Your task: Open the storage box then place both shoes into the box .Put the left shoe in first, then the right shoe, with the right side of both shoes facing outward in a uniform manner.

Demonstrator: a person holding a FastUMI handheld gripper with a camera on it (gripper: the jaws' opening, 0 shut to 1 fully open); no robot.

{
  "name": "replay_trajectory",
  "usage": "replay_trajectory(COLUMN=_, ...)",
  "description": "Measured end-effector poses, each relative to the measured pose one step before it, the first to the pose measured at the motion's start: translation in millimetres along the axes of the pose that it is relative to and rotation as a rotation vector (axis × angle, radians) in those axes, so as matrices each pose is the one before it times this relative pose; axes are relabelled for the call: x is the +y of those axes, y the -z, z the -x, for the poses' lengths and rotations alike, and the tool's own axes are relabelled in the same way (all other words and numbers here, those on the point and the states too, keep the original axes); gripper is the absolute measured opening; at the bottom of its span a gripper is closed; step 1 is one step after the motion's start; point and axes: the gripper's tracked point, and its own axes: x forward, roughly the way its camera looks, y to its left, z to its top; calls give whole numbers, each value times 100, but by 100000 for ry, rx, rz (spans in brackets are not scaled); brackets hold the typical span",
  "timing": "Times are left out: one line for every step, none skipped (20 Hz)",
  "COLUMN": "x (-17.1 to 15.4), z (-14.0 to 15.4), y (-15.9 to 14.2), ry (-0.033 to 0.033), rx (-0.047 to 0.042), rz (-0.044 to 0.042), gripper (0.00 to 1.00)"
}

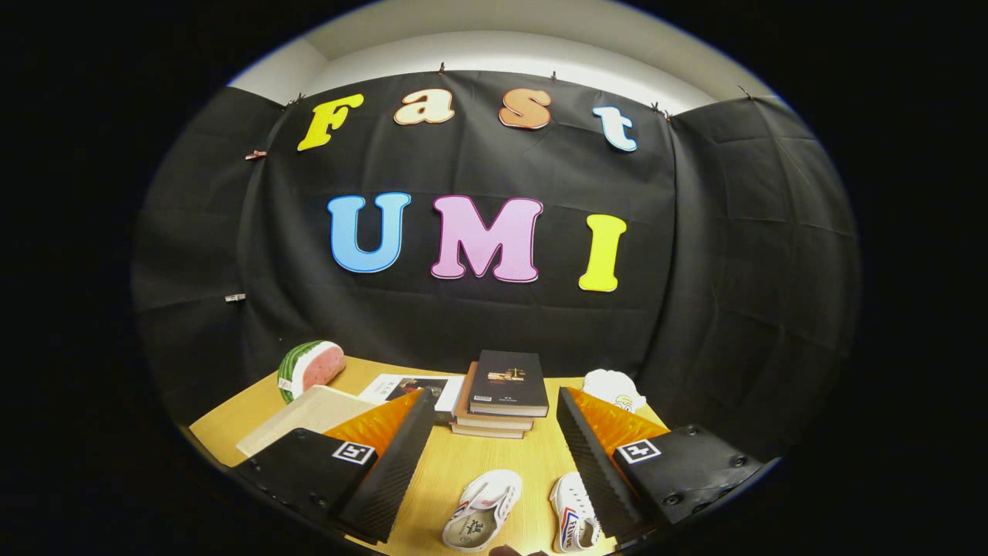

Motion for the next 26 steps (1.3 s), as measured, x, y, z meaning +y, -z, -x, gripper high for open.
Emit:
replay_trajectory(x=111, z=54, y=9, ry=-182, rx=-125, rz=-284, gripper=97)
replay_trajectory(x=226, z=-60, y=-140, ry=-205, rx=-139, rz=22, gripper=97)
replay_trajectory(x=138, z=-98, y=2, ry=-374, rx=-37, rz=174, gripper=97)
replay_trajectory(x=186, z=-18, y=37, ry=-418, rx=34, rz=206, gripper=97)
replay_trajectory(x=122, z=32, y=112, ry=-325, rx=95, rz=145, gripper=97)
replay_trajectory(x=197, z=-32, y=49, ry=-476, rx=199, rz=-5, gripper=97)
replay_trajectory(x=165, z=-8, y=39, ry=-349, rx=181, rz=-5, gripper=97)
replay_trajectory(x=-38, z=-45, y=75, ry=-212, rx=18, rz=59, gripper=97)
replay_trajectory(x=25, z=16, y=-34, ry=-183, rx=-81, rz=72, gripper=97)
replay_trajectory(x=27, z=-72, y=26, ry=-16, rx=22, rz=150, gripper=97)
replay_trajectory(x=72, z=-61, y=61, ry=-76, rx=335, rz=134, gripper=97)
replay_trajectory(x=-5, z=-127, y=96, ry=-192, rx=339, rz=42, gripper=97)
replay_trajectory(x=-87, z=-151, y=-3, ry=-3, rx=120, rz=36, gripper=97)
replay_trajectory(x=-37, z=-84, y=-102, ry=53, rx=98, rz=-8, gripper=97)
replay_trajectory(x=-50, z=-143, y=22, ry=-218, rx=151, rz=-330, gripper=97)
replay_trajectory(x=212, z=-217, y=135, ry=-1079, rx=385, rz=-517, gripper=97)
replay_trajectory(x=419, z=-242, y=229, ry=-1894, rx=1099, rz=-611, gripper=97)
replay_trajectory(x=395, z=-161, y=423, ry=-1950, rx=1453, rz=-845, gripper=97)
replay_trajectory(x=409, z=-200, y=368, ry=-2188, rx=2175, rz=-1494, gripper=97)
replay_trajectory(x=377, z=-191, y=315, ry=-2199, rx=2221, rz=-2241, gripper=97)
replay_trajectory(x=492, z=-159, y=454, ry=-2478, rx=2433, rz=-2706, gripper=97)
replay_trajectory(x=716, z=-204, y=593, ry=-3636, rx=3333, rz=-3364, gripper=97)
replay_trajectory(x=501, z=-183, y=567, ry=-2291, rx=2962, rz=-2593, gripper=98)
replay_trajectory(x=243, z=-275, y=622, ry=-1945, rx=3158, rz=-2437, gripper=98)
replay_trajectory(x=254, z=-289, y=636, ry=-1889, rx=2937, rz=-2337, gripper=98)
replay_trajectory(x=323, z=-172, y=733, ry=-2230, rx=3112, rz=-2826, gripper=99)
